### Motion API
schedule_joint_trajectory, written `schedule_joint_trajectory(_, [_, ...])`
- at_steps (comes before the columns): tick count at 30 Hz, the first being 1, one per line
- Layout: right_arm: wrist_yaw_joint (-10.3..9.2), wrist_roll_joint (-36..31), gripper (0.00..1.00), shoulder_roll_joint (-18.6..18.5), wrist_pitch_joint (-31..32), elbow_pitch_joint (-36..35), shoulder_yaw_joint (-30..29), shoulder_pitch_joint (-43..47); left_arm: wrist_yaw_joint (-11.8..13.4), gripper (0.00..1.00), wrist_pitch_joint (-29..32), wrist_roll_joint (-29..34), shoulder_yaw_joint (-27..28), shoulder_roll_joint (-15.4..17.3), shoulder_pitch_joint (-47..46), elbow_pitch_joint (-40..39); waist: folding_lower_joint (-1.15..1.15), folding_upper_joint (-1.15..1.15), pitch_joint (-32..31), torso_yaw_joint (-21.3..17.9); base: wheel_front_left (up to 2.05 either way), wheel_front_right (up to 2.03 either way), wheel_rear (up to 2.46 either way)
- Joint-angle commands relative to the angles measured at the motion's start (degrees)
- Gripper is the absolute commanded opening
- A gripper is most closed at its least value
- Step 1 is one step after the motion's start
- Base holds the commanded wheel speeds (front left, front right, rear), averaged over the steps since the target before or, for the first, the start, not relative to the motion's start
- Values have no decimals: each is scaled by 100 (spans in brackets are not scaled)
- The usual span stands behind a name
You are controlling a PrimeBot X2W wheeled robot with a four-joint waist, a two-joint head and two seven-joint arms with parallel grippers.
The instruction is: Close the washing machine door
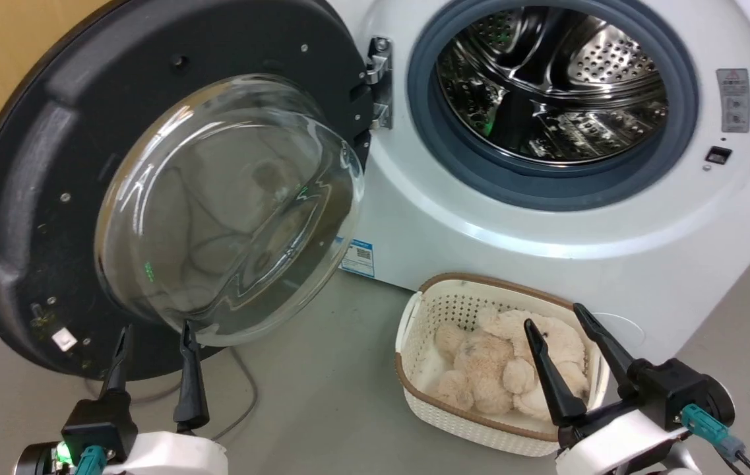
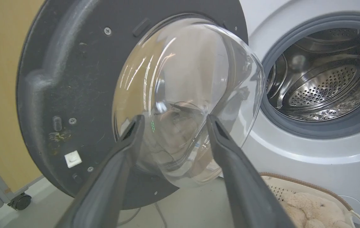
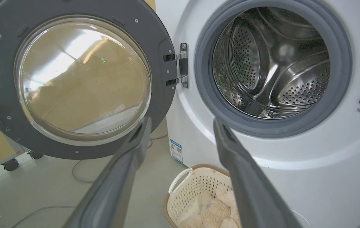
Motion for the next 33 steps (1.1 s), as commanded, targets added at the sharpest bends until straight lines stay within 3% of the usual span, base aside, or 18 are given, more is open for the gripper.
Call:
schedule_joint_trajectory(1, [2,44,100,-45,-72,34,40,-90,47,100,-68,-67,19,2,91,-40,0,0,2,38,-4,-4,-4])
schedule_joint_trajectory(33, [3,413,100,-121,-455,160,521,-297,215,100,-452,-201,121,1,292,-289,0,0,33,815,0,0,0])
